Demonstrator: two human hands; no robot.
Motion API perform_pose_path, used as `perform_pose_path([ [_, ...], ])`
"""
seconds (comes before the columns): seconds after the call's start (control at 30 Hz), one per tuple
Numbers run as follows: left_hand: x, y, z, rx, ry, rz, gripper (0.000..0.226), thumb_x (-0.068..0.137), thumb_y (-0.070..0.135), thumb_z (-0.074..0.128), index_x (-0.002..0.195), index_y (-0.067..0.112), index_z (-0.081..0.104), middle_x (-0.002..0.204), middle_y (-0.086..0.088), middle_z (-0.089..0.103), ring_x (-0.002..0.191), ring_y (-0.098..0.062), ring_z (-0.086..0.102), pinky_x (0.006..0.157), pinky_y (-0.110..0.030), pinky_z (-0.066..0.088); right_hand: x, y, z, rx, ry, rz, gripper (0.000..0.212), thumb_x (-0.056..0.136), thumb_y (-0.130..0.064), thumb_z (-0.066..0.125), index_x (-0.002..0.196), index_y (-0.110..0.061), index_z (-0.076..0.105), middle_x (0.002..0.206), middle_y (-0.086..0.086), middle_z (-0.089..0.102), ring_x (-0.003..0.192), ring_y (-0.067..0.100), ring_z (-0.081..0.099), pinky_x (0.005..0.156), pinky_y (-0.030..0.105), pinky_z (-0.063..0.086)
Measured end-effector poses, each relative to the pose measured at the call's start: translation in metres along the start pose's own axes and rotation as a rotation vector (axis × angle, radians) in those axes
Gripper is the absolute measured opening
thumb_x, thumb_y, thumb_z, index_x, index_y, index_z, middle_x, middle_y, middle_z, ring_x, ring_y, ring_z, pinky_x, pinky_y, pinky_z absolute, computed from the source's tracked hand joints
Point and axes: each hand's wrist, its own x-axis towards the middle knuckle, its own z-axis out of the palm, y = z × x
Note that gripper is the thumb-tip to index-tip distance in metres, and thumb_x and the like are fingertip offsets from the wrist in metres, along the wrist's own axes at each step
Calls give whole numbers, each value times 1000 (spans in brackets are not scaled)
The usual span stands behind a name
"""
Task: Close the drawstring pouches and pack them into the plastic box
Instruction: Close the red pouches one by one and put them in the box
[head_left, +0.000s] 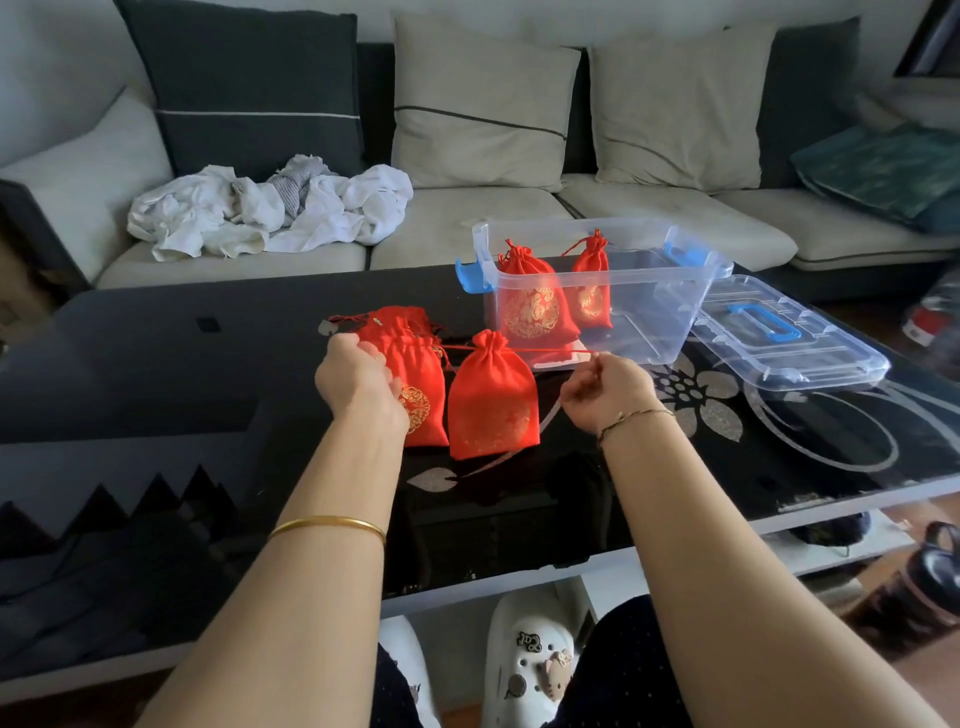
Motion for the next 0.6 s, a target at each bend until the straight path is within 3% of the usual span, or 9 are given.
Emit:
perform_pose_path([
  [0.1, -2, 4, 3, -122, -284, 21, 25, 98, 28, 42, 76, 17, 48, 88, 0, 68, 83, -10, 64, 76, -23, 47, -8, -1, 9, -106, -3, -146, 32, 97, -12, 39, 66, -14, 44, 52, -4, 39, 40, 7, 33, 39, 16, 32],
  [0.17, -7, 7, 4, -116, -488, 33, 27, 101, 29, 35, 79, 17, 47, 99, -3, 72, 95, -14, 68, 88, -27, 47, -21, -3, 17, -228, -34, -248, 28, 98, -15, 42, 70, -14, 49, 57, -3, 44, 46, 8, 38, 44, 19, 37],
  [0.3, -18, 10, 13, 122, -632, 167, 29, 100, 23, 41, 75, 13, 54, 66, 0, 67, 64, -13, 65, 73, -28, 53, -47, -5, 33, -598, -162, -500, 30, 98, -20, 44, 70, -14, 53, 63, -1, 50, 51, 8, 43, 52, 21, 39],
  [0.4, -25, 10, 16, 307, -726, 263, 15, 93, 7, 50, 90, 9, 65, 71, -1, 61, 58, -8, 54, 62, -24, 50, -61, -2, 44, -788, -276, -719, 34, 97, -14, 42, 65, -12, 52, 57, -3, 51, 44, 4, 43, 48, 18, 36],
  [0.47, -26, 8, 17, 456, -758, 330, 18, 87, 0, 54, 96, 9, 67, 71, 0, 60, 59, -8, 50, 59, -21, 45, -65, 0, 51, -938, -300, -859, 35, 95, -15, 45, 63, -9, 55, 60, 1, 56, 50, 5, 46, 54, 23, 39],
  [0.6, -23, 5, 19, 665, -905, 383, 19, 73, 9, 69, 90, 17, 71, 75, -7, 57, 59, -12, 41, 53, -23, 33, -64, 4, 57, -1033, -320, -965, 31, 93, -17, 49, 72, 2, 63, 79, 21, 66, 67, 16, 51, 64, 30, 42],
])
